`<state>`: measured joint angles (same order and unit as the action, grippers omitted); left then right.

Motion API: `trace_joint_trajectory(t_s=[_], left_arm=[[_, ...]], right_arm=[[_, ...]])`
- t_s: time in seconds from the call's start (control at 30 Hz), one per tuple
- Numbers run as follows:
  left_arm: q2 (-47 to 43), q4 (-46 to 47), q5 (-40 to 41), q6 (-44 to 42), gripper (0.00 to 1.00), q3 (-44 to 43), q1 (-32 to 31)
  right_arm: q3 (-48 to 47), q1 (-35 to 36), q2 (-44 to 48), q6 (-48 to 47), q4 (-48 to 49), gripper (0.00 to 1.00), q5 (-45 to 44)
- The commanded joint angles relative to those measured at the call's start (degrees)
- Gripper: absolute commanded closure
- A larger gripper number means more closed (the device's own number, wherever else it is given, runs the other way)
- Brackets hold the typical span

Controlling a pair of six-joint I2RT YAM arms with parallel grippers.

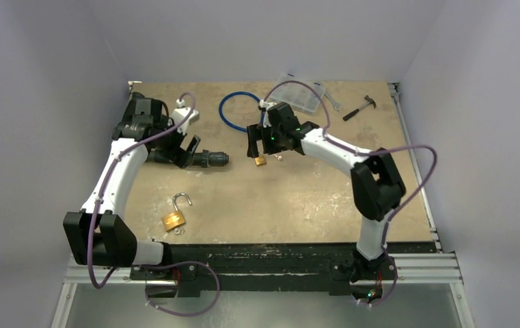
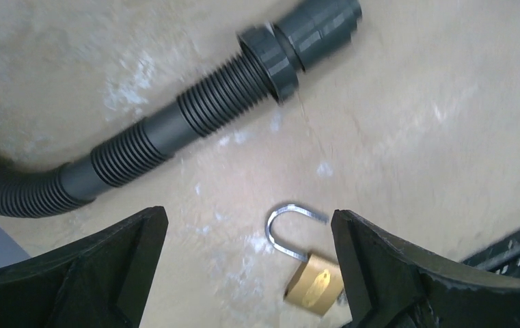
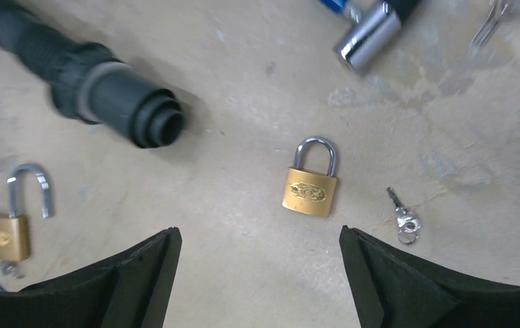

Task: Lock with the key
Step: Place the lock at the center of the board, then move the lock to the center of the board.

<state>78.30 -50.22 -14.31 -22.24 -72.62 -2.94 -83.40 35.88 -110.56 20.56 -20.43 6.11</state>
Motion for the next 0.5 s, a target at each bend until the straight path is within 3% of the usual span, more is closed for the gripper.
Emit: trace_joint_trajectory(t_s=[0.0, 0.17, 0.33, 0.47], left_arm=[[-1.85, -11.29, -1.10, -16.26, 0.00, 3.45, 0.91], [-5.26, -17.83, 0.01, -28.12, 0.00, 11.23, 0.83], [-6.81, -16.64, 7.06, -31.74, 0.04, 18.13, 0.82], [-8.68, -15.64, 8.23, -34.06, 0.04, 23.34, 0.76]], right_arm=[[5.51, -0.94, 11.60, -6.88, 8.10, 0.02, 5.14], [13.46, -2.52, 20.63, -9.30, 14.11, 0.01, 6.46], [18.60, -4.04, 24.64, -9.90, 17.18, 0.01, 7.81], [21.15, -4.83, 25.88, -9.75, 19.97, 0.01, 9.62]])
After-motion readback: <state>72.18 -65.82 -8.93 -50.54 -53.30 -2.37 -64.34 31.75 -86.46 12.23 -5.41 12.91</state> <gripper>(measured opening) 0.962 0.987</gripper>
